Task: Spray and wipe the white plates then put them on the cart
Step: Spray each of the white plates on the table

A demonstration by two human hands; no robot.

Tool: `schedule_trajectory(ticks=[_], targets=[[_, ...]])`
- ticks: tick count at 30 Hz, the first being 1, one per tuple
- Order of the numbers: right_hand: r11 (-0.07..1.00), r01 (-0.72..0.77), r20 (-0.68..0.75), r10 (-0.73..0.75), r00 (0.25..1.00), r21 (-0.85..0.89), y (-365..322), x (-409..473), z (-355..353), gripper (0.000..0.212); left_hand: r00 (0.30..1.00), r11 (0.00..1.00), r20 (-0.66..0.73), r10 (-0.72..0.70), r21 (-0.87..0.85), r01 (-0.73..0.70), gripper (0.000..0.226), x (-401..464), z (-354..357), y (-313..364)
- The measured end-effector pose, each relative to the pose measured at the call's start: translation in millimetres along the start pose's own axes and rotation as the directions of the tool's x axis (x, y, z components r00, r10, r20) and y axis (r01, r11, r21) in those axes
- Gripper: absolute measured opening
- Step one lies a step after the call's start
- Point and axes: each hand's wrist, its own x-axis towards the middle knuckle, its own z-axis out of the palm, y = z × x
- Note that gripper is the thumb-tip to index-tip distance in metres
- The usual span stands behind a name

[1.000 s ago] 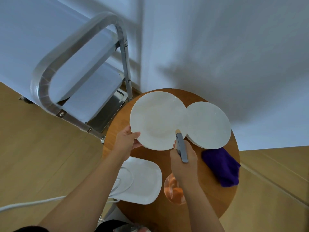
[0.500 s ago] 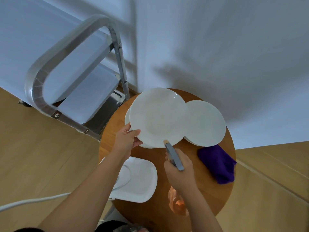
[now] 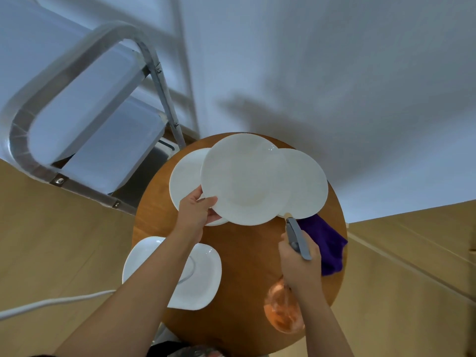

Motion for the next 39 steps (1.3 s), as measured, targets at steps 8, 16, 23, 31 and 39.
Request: schedule_trajectory(ticks=[8, 16, 23, 31, 39], targets=[[0.997, -0.053, 0.022, 0.051, 0.998, 0.053, 14.0, 7.0, -23.4, 0.036, 0.999, 0.999, 0.002, -0.052, -0.004, 0.052, 0.044, -2.9, 71.2, -14.7], [0.994, -0.050, 0.009, 0.050, 0.999, 0.092, 23.5, 35.7, -51.7, 0.018, 0.990, 0.991, -0.054, -0.131, 0.021, 0.133, 0.046, 4.7, 131.2, -33.7], [0.992, -0.074, 0.012, 0.073, 0.997, 0.107, 36.2, 54.3, -67.0, 0.012, 0.970, 0.978, -0.160, -0.182, 0.068, 0.195, 0.045, 21.3, 149.7, -49.3], [0.984, -0.090, 0.049, 0.084, 0.995, 0.152, 39.6, 60.0, -70.1, 0.017, 0.972, 0.659, -0.030, 0.231, 0.740, -0.134, 0.040, 36.3, 133.9, -60.0], [0.986, -0.095, 0.058, 0.088, 0.994, 0.134, 30.2, 56.5, -59.3, 0.021, 0.986, 0.553, 0.085, 0.144, 0.820, -0.151, 0.041, 36.9, 125.7, -60.4]])
